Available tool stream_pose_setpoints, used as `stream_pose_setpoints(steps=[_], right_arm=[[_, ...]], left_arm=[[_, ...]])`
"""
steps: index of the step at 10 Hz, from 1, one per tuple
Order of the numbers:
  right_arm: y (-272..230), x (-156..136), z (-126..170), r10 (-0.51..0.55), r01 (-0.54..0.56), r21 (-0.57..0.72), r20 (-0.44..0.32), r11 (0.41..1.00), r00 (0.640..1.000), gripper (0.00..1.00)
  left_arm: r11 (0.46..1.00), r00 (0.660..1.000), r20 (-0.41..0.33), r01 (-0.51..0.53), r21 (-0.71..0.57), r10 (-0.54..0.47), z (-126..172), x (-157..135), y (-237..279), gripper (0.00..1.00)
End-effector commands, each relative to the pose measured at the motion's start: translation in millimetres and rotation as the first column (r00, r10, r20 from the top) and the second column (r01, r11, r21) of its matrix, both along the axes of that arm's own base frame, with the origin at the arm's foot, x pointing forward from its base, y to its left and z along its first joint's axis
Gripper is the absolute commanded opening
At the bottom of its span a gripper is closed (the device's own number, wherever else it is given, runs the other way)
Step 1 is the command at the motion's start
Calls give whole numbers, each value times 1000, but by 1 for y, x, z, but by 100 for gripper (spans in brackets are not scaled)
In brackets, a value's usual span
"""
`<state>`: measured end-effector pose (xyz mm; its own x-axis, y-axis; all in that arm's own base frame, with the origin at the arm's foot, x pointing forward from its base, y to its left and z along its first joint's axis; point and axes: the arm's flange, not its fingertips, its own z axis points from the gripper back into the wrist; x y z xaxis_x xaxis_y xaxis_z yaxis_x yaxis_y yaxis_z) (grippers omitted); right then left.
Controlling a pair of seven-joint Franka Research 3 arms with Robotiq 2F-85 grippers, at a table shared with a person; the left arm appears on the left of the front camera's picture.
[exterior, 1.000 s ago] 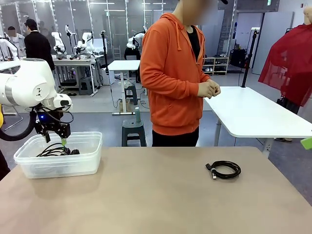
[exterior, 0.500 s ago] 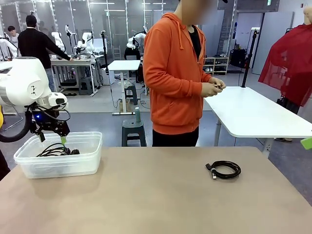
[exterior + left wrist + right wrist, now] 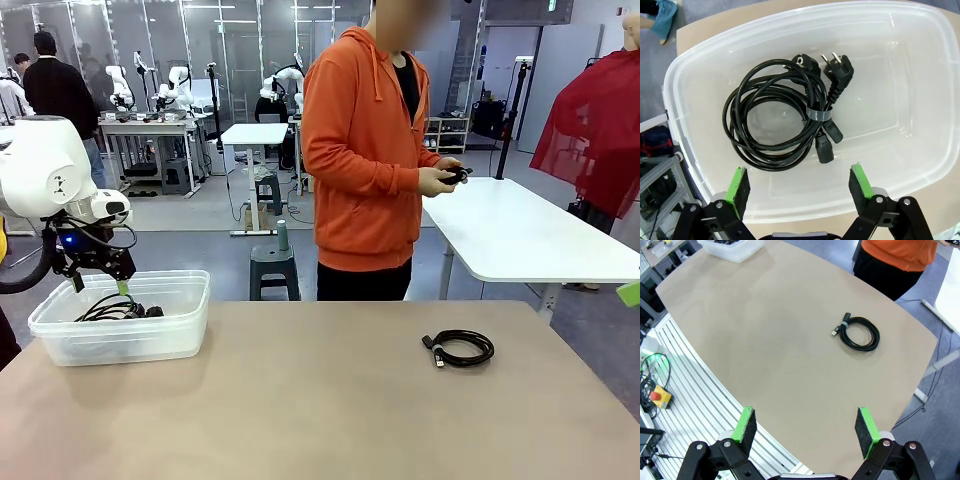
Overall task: Organize and store the cables.
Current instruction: Place the Power Cable into the Organizing box, then place the USB Extension Cable into the Organizing box.
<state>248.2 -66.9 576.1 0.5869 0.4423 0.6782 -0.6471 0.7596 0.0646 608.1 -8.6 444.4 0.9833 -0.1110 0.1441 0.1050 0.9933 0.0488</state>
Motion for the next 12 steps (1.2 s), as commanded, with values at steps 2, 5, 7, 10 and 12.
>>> stream_pose_setpoints(steps=[2, 5, 7, 10, 12], right_arm=[[0, 0, 0, -10, 10, -8, -3, 1000, 1000, 100], [0, 0, 0, -10, 10, -8, -3, 1000, 1000, 100], [0, 0, 0, -10, 10, -8, -3, 1000, 1000, 100], [0, 0, 0, -10, 10, -8, -3, 1000, 1000, 100], [0, 0, 0, -10, 10, -8, -3, 1000, 1000, 100]], left_arm=[[999, 998, 60, 16, -29, -14, 1, -19, 6, 100], [997, 990, 127, 66, -41, -61, 12, -34, 8, 100], [993, 978, 180, 111, -24, -105, 30, -45, 12, 100], [982, 961, 225, 179, -65, -160, 73, -77, 7, 100], [962, 946, 216, 261, -75, -240, 107, -115, -12, 100]])
